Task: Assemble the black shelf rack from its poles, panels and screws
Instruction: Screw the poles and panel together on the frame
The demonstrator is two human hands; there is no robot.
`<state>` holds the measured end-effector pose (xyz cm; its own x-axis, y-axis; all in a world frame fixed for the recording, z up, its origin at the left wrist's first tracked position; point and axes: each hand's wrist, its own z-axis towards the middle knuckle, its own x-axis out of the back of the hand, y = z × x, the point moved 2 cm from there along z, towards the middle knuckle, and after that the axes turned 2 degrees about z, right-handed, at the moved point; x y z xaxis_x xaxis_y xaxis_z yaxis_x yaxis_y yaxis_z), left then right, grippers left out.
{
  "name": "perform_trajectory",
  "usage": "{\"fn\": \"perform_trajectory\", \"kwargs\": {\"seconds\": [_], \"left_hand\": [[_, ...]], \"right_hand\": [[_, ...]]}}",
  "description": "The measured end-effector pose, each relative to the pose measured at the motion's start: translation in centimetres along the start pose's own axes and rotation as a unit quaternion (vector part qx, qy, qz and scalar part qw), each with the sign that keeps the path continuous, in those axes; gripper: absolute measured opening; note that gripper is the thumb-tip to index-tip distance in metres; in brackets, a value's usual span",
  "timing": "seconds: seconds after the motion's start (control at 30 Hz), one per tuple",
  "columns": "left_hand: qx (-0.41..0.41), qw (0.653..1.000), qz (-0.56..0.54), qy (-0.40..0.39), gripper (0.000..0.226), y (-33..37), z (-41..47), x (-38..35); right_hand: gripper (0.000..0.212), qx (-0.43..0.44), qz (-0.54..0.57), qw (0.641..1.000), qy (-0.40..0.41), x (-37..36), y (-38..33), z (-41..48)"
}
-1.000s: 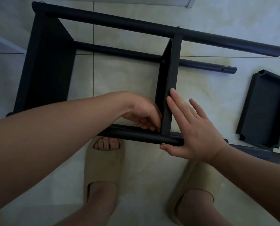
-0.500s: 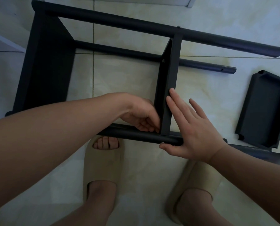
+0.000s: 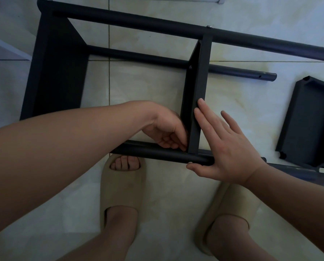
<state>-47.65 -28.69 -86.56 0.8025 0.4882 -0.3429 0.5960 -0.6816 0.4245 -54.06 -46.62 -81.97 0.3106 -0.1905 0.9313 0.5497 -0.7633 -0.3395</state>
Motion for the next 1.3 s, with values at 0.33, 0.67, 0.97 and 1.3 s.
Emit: {"fn": "perform_trajectory", "kwargs": {"seconds": [0.33,0.67,0.97,1.3], "left_hand": [[0.018,0.997,0.071,-0.003,0.012,0.58,0.34,0.7],[0.015,0.997,0.069,-0.013,0.013,0.8,0.27,0.56],[0.011,0.998,0.066,-0.002,0.009,0.41,0.42,0.57],[0.015,0.998,0.06,0.009,0.011,0.22,0.22,0.53]], "right_hand": [[0.112,0.003,0.003,1.0,0.009,-0.15,0.08,0.01],[0.113,0.002,0.0,1.0,0.006,-0.18,0.09,0.0],[0.114,0.0,0.001,1.0,0.003,-0.21,0.1,0.03],[0.113,0.0,0.0,1.0,0.001,-0.12,0.03,0.04]]}}
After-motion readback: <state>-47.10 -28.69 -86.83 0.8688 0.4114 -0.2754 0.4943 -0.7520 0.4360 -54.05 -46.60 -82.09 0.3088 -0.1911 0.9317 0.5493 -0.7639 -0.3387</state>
